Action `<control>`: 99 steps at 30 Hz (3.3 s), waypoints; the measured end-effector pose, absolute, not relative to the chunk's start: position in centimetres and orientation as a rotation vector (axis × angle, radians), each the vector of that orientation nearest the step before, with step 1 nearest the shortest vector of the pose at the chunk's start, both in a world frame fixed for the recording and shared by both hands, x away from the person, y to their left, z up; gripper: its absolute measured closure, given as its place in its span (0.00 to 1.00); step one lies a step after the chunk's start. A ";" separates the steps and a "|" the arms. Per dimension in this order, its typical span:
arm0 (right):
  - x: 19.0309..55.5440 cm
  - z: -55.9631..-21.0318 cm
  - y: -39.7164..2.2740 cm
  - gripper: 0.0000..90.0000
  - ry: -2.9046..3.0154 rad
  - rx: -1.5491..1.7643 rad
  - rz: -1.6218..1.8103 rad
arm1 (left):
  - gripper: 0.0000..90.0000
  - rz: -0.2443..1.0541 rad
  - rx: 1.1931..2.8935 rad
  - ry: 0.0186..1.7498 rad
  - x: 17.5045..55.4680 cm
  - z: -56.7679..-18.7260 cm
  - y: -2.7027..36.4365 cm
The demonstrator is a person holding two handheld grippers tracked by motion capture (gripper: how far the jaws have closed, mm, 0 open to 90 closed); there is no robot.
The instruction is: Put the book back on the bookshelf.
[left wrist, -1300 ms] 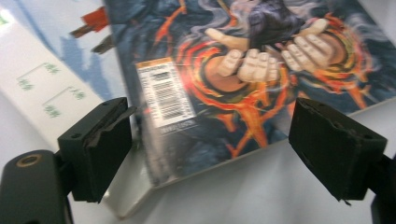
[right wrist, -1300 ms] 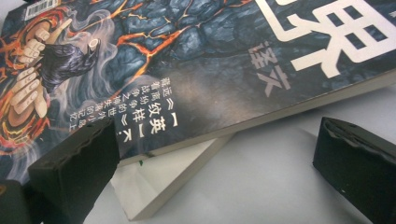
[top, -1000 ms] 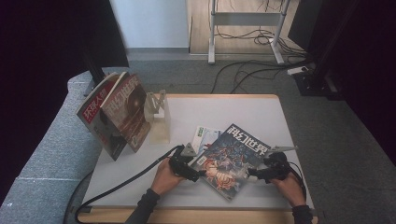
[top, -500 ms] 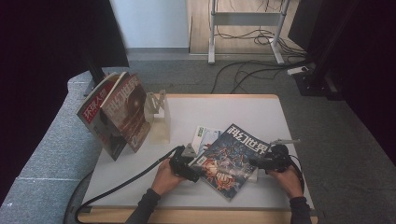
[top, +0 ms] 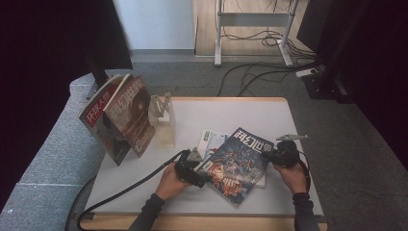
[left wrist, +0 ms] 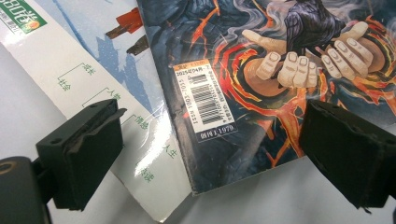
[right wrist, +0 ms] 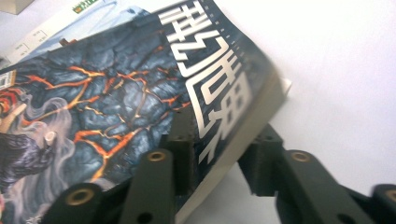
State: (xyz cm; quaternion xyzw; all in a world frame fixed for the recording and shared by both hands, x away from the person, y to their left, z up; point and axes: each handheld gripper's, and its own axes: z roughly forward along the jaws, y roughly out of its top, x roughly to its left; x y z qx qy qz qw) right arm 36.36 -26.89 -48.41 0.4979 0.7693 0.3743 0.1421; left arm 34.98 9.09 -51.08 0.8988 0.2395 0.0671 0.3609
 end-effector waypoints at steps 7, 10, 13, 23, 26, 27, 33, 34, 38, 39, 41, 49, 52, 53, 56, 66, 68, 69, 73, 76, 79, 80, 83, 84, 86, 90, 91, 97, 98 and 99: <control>35.8 -46.6 -26.0 0.83 2.203 1.351 1.104 | 0.08 0.122 2.331 0.616 35.3 -50.4 9.4; 35.6 -45.6 -25.8 0.85 2.183 1.312 1.159 | 0.09 0.104 2.314 0.599 35.3 -49.6 9.7; 35.2 -44.3 -25.2 0.88 2.185 1.251 1.197 | 0.12 0.088 2.288 0.589 35.4 -48.6 10.1; 33.8 -40.5 -23.3 0.89 2.210 1.074 1.215 | 0.16 0.121 2.284 0.535 35.6 -45.1 11.2; 33.5 -39.7 -23.1 0.89 2.213 1.033 1.245 | 0.16 0.137 2.288 0.512 35.7 -43.8 10.9; 33.4 -39.4 -23.0 0.89 2.215 1.017 1.251 | 0.16 0.142 2.287 0.506 35.7 -43.4 10.9; 32.5 -37.8 -22.7 0.90 2.229 0.919 1.282 | 0.17 0.136 2.271 0.482 36.5 -41.0 11.0; 32.3 -37.5 -22.6 0.90 2.235 0.904 1.288 | 0.17 0.147 2.274 0.480 36.6 -40.6 11.0; 31.6 -36.6 -22.4 0.90 2.249 0.845 1.307 | 0.17 0.151 2.278 0.469 37.1 -39.5 10.9; 31.5 -36.5 -22.4 0.90 2.252 0.834 1.312 | 0.18 0.150 2.274 0.467 37.3 -39.3 10.9; 31.2 -36.2 -22.2 0.90 2.254 0.813 1.319 | 0.18 0.153 2.271 0.462 37.6 -38.9 10.8; 30.1 -34.9 -21.7 0.90 2.279 0.711 1.360 | 0.20 0.134 2.281 0.439 38.7 -38.0 9.7; 29.7 -34.6 -21.5 0.90 2.287 0.665 1.383 | 0.23 0.118 2.269 0.426 39.0 -37.8 9.5; 29.6 -34.5 -21.5 0.90 2.291 0.657 1.388 | 0.25 0.104 2.260 0.420 39.1 -37.8 9.5; 29.4 -34.3 -21.4 0.90 2.299 0.634 1.397 | 0.31 0.074 2.228 0.397 39.0 -37.5 9.7; 29.6 -34.2 -21.2 0.90 2.306 0.629 1.418 | 0.65 0.122 2.179 0.328 37.4 -35.1 10.4; 29.6 -34.0 -21.1 0.90 2.307 0.628 1.414 | 0.76 0.119 2.200 0.282 37.0 -34.4 10.5; 29.6 -34.0 -21.0 0.90 2.307 0.627 1.410 | 0.80 0.116 2.205 0.270 36.8 -34.1 10.5; 29.6 -33.7 -21.0 0.90 2.296 0.630 1.420 | 0.87 0.154 2.243 0.228 35.8 -32.7 10.4; 29.6 -33.2 -21.1 0.90 2.286 0.628 1.430 | 0.87 0.168 2.250 0.221 35.4 -31.7 10.4; 29.7 -32.7 -21.2 0.90 2.262 0.635 1.449 | 0.88 0.182 2.243 0.215 35.2 -30.8 10.5; 29.7 -32.5 -21.2 0.89 2.252 0.638 1.452 | 0.88 0.189 2.241 0.212 35.1 -30.6 10.4; 30.0 -32.0 -21.2 0.89 2.229 0.651 1.451 | 0.88 0.192 2.230 0.206 34.9 -29.9 10.4; 30.1 -31.9 -21.3 0.89 2.220 0.658 1.453 | 0.89 0.191 2.230 0.201 34.9 -29.6 10.5; 30.2 -31.7 -21.4 0.89 2.209 0.667 1.465 | 0.89 0.179 2.220 0.206 34.9 -29.2 10.5; 30.1 -31.1 -21.3 0.89 2.193 0.658 1.464 | 0.91 0.181 2.207 0.216 34.9 -28.6 10.6; 30.1 -30.9 -21.3 0.89 2.193 0.654 1.465 | 0.91 0.179 2.205 0.217 34.9 -28.5 10.7; 29.7 -30.3 -21.2 0.89 2.190 0.654 1.456 | 0.91 0.185 2.195 0.215 34.6 -27.9 10.8; 29.7 -30.1 -21.2 0.89 2.190 0.656 1.457 | 0.91 0.186 2.193 0.218 34.5 -27.7 10.8; 29.6 -30.0 -21.1 0.89 2.190 0.656 1.461 | 0.91 0.186 2.195 0.214 34.5 -27.5 10.9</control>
